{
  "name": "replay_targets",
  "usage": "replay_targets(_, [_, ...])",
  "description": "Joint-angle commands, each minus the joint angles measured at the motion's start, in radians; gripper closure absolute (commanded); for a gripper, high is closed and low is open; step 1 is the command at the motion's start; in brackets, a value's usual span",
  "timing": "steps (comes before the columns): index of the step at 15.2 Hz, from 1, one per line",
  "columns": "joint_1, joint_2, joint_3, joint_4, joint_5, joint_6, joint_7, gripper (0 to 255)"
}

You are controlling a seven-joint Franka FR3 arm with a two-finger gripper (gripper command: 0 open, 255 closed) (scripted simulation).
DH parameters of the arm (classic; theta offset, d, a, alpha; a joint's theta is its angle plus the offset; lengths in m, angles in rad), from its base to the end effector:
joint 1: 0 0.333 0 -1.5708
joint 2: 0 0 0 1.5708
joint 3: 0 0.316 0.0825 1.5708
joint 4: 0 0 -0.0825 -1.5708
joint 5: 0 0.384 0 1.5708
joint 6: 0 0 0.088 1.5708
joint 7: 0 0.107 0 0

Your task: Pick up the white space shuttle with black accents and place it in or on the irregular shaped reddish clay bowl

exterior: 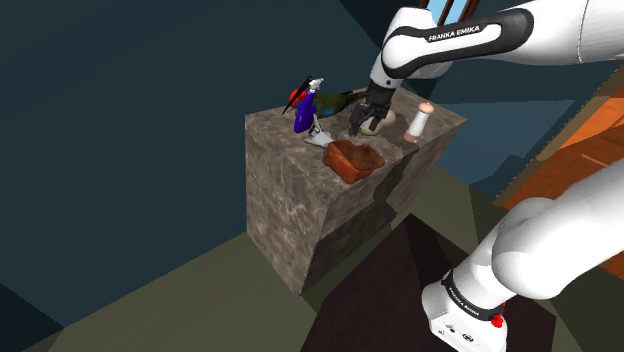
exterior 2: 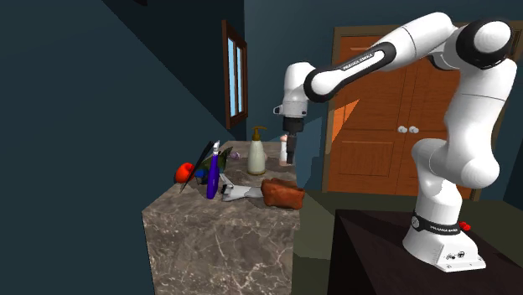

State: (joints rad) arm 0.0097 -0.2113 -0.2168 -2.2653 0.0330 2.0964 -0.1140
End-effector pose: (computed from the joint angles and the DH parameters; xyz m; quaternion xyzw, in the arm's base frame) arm 0.4751 -0.1012 0.4484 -0.9978 0.0526 -0.0242 0.0336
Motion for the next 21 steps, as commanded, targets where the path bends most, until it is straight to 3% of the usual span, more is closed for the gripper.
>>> replay_targets(1, [0.001, 0.073, -0.011, 0.033, 0.014, 0.043, -0.027, 0])
replay_targets(9, [-0.025, 0.383, -0.037, 0.259, 0.098, 0.132, -0.152, 0])
replay_targets(18, [-0.096, 0.724, -0.017, 0.607, 0.176, 0.134, -0.244, 0])
replay_targets(21, [-0.099, 0.748, -0.012, 0.603, 0.183, 0.162, -0.248, 0])
